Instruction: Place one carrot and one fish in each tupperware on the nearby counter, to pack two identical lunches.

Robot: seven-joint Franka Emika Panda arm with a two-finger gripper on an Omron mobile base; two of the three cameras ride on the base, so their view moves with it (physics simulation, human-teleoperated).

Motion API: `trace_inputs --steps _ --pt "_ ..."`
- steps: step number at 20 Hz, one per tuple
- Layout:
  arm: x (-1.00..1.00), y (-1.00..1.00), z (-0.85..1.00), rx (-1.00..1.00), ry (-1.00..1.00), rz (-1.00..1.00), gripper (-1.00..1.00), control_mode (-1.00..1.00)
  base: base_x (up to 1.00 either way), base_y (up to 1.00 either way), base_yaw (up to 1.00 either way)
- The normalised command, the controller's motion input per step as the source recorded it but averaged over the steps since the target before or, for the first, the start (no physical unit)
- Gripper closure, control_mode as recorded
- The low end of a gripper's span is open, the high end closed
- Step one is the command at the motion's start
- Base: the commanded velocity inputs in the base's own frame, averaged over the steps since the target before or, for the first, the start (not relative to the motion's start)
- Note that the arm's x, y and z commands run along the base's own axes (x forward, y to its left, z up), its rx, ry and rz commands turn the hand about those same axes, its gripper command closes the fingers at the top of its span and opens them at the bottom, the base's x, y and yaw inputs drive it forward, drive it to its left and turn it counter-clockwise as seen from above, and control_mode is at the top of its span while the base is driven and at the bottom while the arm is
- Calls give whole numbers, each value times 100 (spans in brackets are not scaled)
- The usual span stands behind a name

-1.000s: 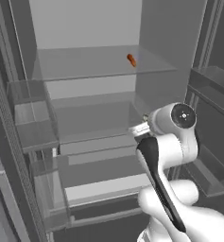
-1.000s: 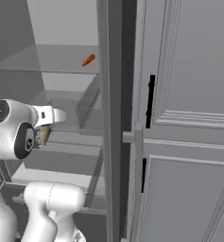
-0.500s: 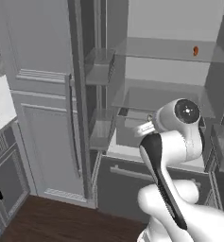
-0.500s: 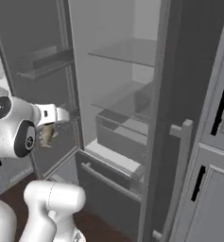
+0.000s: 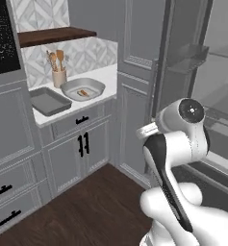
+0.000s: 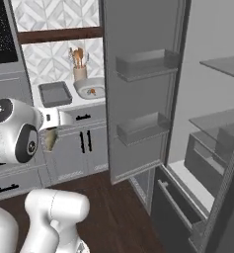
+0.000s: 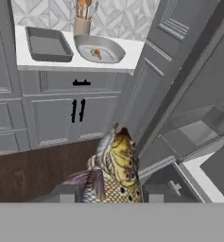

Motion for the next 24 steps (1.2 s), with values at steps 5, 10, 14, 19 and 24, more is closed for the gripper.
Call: trace_inputs --steps 5,10,14,19,24 --pt "0 0 0 0 0 0 100 100 100 34 26" --pt "0 0 0 0 0 0 100 100 100 0 12" --pt "0 0 0 0 0 0 100 100 100 -3 18" --pt "0 0 0 0 0 0 100 100 100 -18 20" --pt "0 0 0 0 0 0 100 100 100 0 17"
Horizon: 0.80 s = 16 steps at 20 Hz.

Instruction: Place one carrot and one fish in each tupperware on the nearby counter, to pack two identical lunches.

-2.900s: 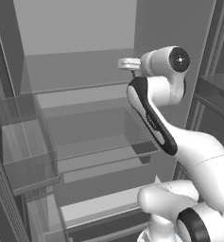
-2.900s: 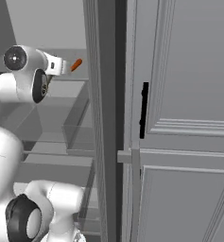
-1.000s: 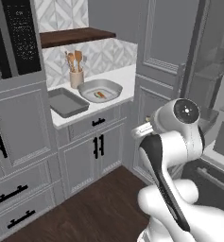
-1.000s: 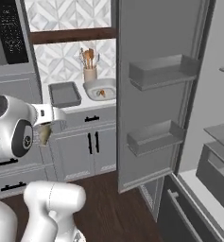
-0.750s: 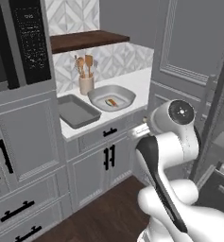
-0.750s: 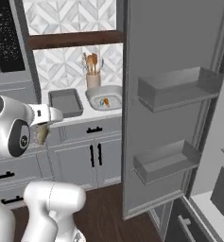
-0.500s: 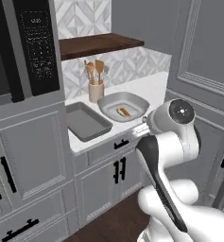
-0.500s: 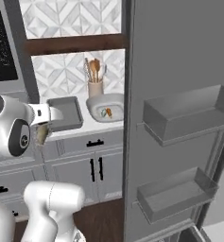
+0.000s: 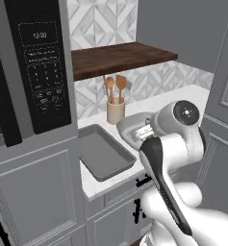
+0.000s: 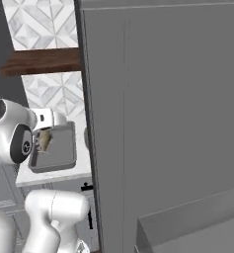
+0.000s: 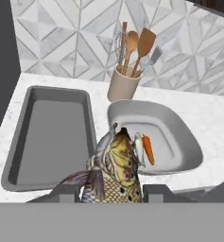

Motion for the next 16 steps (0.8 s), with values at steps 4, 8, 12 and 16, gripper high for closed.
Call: trace_inputs --steps 4,8,12,16 --pt "75 51 -56 3 23 8 100 -100 25 14 2" --pt "100 79 -100 3 45 13 100 -100 0 0 0" --pt "100 52 -96 1 19 9 100 -100 0 0 0" --pt "91 28 -98 2 1 8 100 -100 0 0 0"
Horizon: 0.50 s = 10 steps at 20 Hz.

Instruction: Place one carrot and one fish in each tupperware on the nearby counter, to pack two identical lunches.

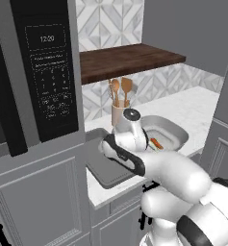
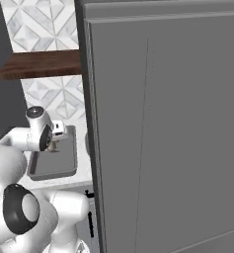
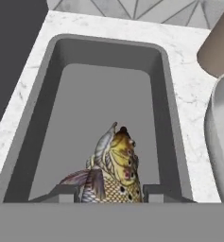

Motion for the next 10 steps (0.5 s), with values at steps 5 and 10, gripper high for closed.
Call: trace_inputs --steps 5,10 --pt "85 52 -80 0 0 5 -100 -100 0 0 0" --pt "6 0 24 0 4 -2 -100 -100 0 0 0"
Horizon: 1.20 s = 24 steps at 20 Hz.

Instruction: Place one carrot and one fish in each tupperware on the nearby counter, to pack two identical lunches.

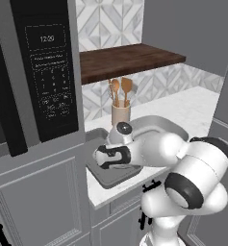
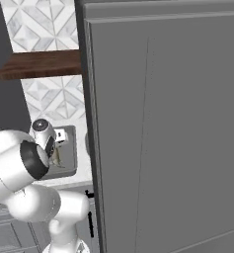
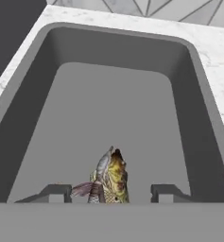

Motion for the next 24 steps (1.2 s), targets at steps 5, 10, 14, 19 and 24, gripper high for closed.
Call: trace_inputs --steps 5,10,14,19,24 --pt "0 1 99 0 2 -12 -100 -100 0 0 0" --pt "-82 -40 100 0 0 -17 -100 -100 0 0 0" --pt "-100 -43 77 0 -5 -5 -100 -100 0 0 0" --pt "-60 -35 4 0 -19 -1 -100 100 -40 -18 0" --pt "0 0 0 0 0 0 -100 100 -100 -26 0"
